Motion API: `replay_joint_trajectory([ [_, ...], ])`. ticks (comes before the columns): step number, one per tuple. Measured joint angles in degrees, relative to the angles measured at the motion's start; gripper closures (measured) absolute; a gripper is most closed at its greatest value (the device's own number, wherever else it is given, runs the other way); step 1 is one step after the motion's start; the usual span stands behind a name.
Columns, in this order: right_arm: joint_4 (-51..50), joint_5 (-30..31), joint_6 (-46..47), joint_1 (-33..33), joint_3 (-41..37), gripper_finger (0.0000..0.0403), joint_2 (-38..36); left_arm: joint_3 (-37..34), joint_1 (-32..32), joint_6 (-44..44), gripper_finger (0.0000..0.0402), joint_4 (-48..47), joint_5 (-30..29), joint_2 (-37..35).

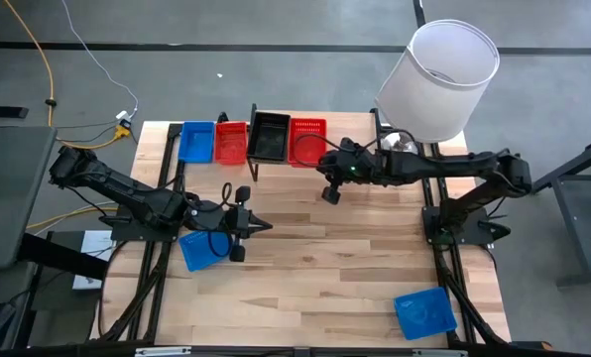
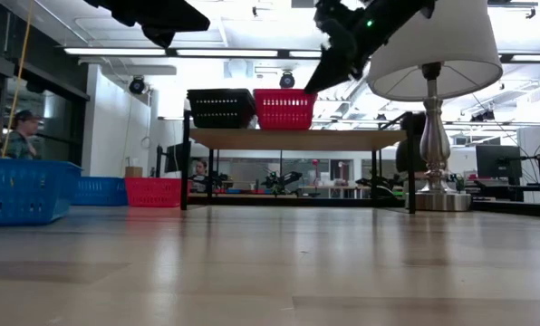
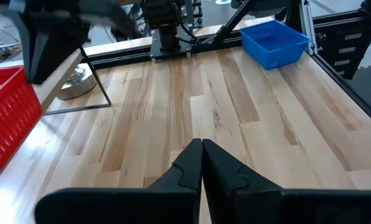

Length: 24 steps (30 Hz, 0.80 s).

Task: Stack baskets on shelf by color
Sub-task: Stack the bottom red bin on top of the red bin on the shelf

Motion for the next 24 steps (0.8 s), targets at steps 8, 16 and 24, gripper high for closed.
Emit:
replay_joint_trajectory([
  [8,-1.97,11.39,1.48,-0.35,0.0,0.0403,-3.49,0.0,0.0,0.0,0.0401,0.31,0.0,0.0],
  [16,1.52,17.3,3.5,-7.59,0.04,0.0403,0.47,0.0,0.04,0.0,0.0401,0.43,-0.02,0.0],
  [24,9.11,8.56,4.43,-14.26,0.04,0.0403,3.36,0.0,0.04,0.0,0.0401,0.41,-0.02,0.0],
])
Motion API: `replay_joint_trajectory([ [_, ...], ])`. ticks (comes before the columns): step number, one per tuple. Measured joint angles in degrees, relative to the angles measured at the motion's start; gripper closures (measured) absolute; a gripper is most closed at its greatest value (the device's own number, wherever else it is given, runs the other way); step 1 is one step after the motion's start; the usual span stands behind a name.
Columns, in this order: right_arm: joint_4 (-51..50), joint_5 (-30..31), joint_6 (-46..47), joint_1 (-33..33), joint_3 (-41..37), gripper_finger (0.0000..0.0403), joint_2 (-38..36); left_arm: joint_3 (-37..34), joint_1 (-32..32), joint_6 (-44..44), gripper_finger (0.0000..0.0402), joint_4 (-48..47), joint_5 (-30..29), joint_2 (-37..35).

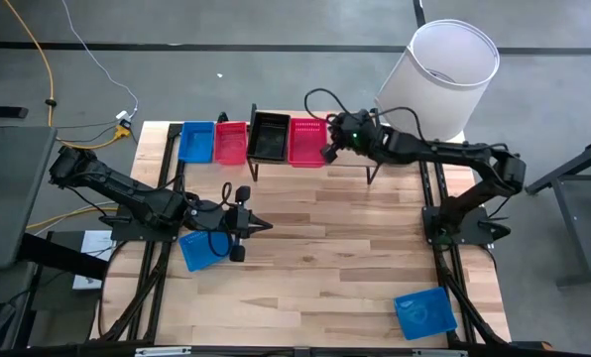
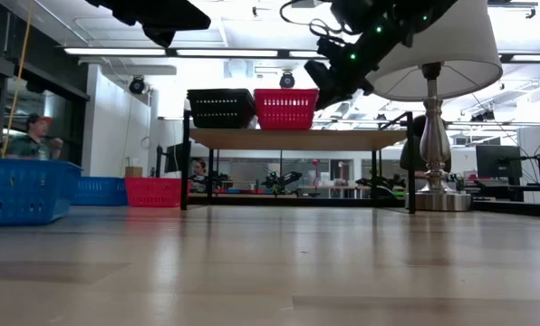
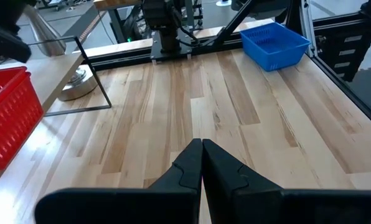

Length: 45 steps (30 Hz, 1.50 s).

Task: Stack baskets on shelf by color
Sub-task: Stack the bottom red bin on top of the red bin on the shelf

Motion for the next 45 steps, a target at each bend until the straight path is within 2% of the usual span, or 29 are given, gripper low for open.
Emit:
replay_joint_trajectory([
  [12,4.49,-5.66,3.15,-1.48,-0.02,0.0403,0.08,0.0,0.02,0.0,0.0401,0.24,0.01,0.0],
  [20,9.26,-7.33,2.59,-1.48,-0.01,0.0403,0.08,0.0,0.02,0.0,0.0401,0.41,-0.2,0.0],
  [22,9.22,-6.0,0.9,-1.46,-0.02,0.0403,-0.13,0.0,0.02,0.0,0.0401,0.39,-0.2,0.0],
  [25,5.39,-3.27,0.91,-1.42,0.0,0.0403,-2.08,0.0,0.02,0.0,0.0401,0.37,-0.2,0.0],
  [35,-16.36,-1.79,6.57,4.28,0.0,0.0403,-4.78,0.0,0.02,0.0,0.0401,0.39,-0.2,0.0],
  [40,-16.87,-4.27,7.61,8.66,0.0,0.0403,-4.78,0.0,0.02,0.0,0.0401,0.42,-0.2,0.0],
  [45,-14.55,-3.83,7.6,11.45,0.0,0.0403,-4.78,0.0,0.02,0.0,0.0401,0.39,-0.2,0.0],
])
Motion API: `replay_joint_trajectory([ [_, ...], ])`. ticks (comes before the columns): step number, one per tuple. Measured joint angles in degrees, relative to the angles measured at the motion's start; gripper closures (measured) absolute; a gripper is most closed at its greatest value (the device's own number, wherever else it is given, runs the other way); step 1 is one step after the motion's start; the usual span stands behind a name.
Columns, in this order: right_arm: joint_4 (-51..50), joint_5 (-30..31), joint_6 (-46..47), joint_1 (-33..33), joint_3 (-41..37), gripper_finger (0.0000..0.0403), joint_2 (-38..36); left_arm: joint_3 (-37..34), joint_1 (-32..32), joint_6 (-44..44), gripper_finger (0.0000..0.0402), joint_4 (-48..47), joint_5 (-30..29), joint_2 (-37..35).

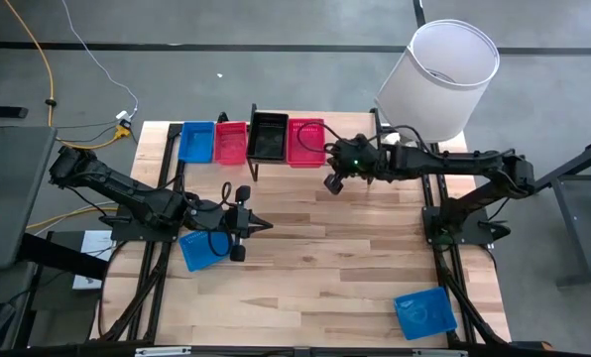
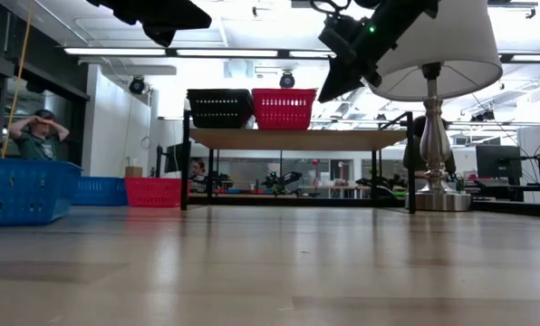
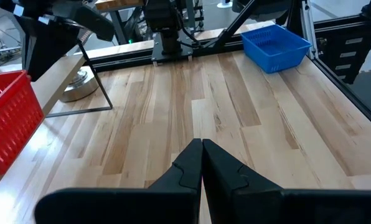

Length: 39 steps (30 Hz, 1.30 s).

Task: Stack baskets on shelf by color
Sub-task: Stack the bottom red bin on top of the red bin on the shelf

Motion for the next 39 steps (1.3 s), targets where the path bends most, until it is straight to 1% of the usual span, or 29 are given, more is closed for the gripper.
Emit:
replay_joint_trajectory([
  [6,2.8,1.02,-0.01,0.15,0.0,0.0403,0.24,0.0,0.0,0.0,0.0401,0.0,0.0,0.0],
  [12,6.9,-0.62,-1.52,-0.54,0.0,0.0403,2.12,0.0,0.0,0.0,0.0401,0.02,0.0,0.0],
  [17,6.56,-0.58,-3.18,-1.06,0.0,0.0403,2.88,0.0,0.0,0.0,0.0401,-0.02,0.0,0.0],
  [22,6.76,2.72,-4.19,-1.06,0.0,0.0403,2.48,0.0,0.0,0.0,0.0401,-0.02,0.0,0.0],
  [26,6.18,2.38,-5.02,-1.06,0.0,0.0403,2.44,0.0,0.0,0.0,0.0401,-0.02,0.0,0.0],
  [29,4.33,-0.07,-5.56,-0.82,-0.02,0.0403,1.68,0.0,0.0,0.0,0.0401,-0.09,0.0,0.0],
  [35,3.92,-12.62,-6.63,0.43,-0.02,0.0403,0.83,0.0,0.0,0.0,0.0401,-0.28,0.0,0.0],
  [37,4.95,-13.77,-7.0,1.0,-0.02,0.0403,1.06,0.0,0.0,0.0,0.0401,-0.26,0.0,0.0],
  [39,5.57,-12.19,-6.98,1.37,-0.02,0.0403,1.37,0.0,-0.01,0.0,0.0401,-0.22,0.0,0.0],
])
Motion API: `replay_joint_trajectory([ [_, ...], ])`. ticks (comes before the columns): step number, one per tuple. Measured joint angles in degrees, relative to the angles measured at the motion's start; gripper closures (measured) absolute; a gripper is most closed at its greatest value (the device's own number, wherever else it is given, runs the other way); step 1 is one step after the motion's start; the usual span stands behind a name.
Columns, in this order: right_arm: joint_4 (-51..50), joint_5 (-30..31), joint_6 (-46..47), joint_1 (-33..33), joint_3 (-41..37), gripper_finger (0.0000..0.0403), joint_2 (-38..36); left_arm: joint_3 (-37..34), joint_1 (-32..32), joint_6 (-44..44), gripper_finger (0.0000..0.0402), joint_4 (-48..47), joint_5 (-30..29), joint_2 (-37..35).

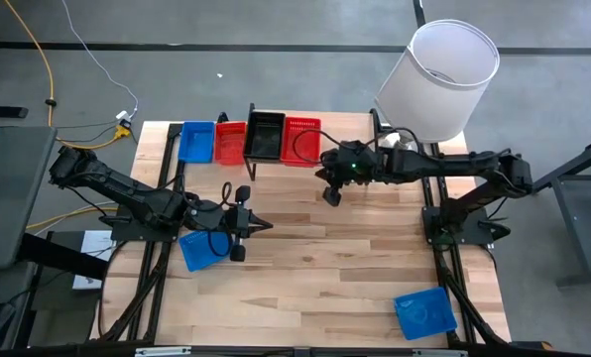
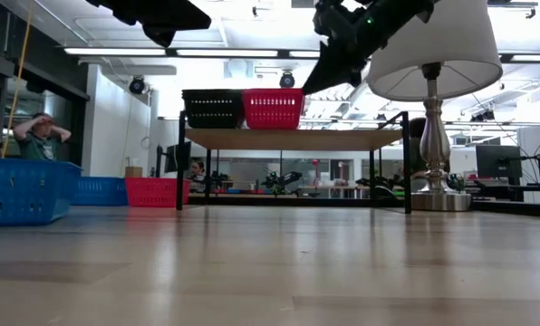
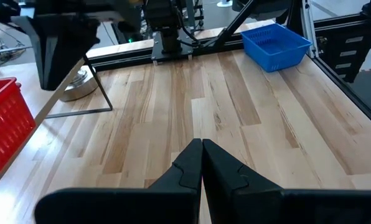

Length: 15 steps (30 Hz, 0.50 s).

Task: Stack baskets on shelf by color
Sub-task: Stack the bottom red bin on top of the red bin on the shelf

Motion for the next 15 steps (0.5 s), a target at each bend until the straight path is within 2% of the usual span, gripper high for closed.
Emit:
replay_joint_trajectory([
  [3,2.62,3.05,-0.13,0.11,-0.02,0.0403,0.45,0.0,0.0,0.0,0.0401,0.2,-0.26,0.0],
  [15,6.08,5.84,-0.61,-0.42,-0.02,0.0403,0.9,0.02,-0.02,0.0,0.0401,0.0,-0.42,0.0],
])
